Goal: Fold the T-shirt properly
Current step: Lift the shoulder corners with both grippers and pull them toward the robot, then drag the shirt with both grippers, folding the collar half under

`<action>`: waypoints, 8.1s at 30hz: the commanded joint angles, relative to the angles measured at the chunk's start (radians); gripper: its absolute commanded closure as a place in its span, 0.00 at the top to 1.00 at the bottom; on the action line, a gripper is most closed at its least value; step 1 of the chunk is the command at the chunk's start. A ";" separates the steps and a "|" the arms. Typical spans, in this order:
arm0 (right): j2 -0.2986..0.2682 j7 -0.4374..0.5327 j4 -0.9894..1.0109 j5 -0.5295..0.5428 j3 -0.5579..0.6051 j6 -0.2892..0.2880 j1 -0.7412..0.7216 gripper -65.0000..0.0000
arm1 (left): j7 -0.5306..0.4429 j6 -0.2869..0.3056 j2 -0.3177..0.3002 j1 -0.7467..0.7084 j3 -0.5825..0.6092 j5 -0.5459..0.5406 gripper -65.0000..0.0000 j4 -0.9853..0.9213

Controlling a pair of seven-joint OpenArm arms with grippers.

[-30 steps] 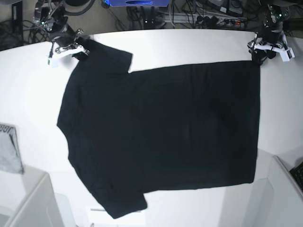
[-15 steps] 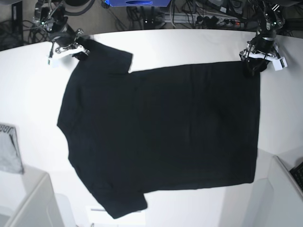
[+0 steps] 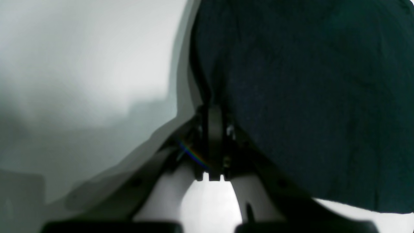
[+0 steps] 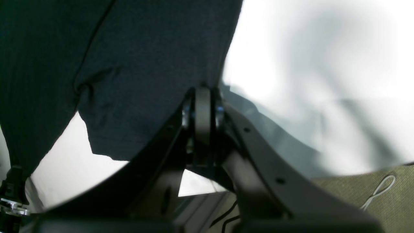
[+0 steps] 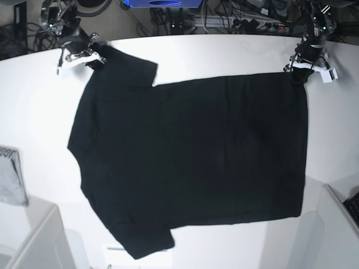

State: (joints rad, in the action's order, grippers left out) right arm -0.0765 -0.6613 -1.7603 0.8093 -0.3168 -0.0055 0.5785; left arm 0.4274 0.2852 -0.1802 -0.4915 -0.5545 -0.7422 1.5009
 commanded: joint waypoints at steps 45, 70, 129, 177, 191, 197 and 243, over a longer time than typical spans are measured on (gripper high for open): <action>-0.006 0.016 -0.244 -0.003 0.002 0.011 0.093 0.00 | 0.027 -0.011 -0.092 -0.186 0.000 0.013 0.00 0.209; -0.003 -0.242 -0.211 -0.008 -0.005 0.017 -0.285 0.00 | 0.423 -0.079 -0.084 0.089 -0.157 0.013 0.00 0.307; 0.001 -0.200 0.219 -0.008 -0.006 0.017 -0.671 0.30 | 0.422 -0.175 -0.092 0.442 -0.055 0.125 0.23 0.040; 0.108 0.262 0.219 -0.006 -0.069 0.279 -0.335 0.52 | 0.339 -0.007 0.020 0.250 -0.270 0.000 0.74 -0.029; 0.106 0.263 0.225 -0.008 -0.077 0.279 -0.334 0.51 | 0.339 -0.007 0.049 0.360 -0.253 0.166 0.55 -0.041; 0.106 0.263 0.287 -0.008 -0.077 0.270 -0.349 0.29 | 0.339 -0.007 0.044 0.373 -0.253 0.166 0.04 -0.116; 0.105 0.257 -0.065 -0.001 -0.132 0.157 0.097 0.00 | 0.347 -0.007 0.034 -0.066 -0.263 0.158 0.00 0.188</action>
State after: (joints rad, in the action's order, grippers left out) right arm 0.0334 -0.4229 -1.8072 0.8082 -0.4435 0.1497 0.6655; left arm 0.7937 0.2852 -0.1352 -0.5503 -0.8082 -0.5797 1.6699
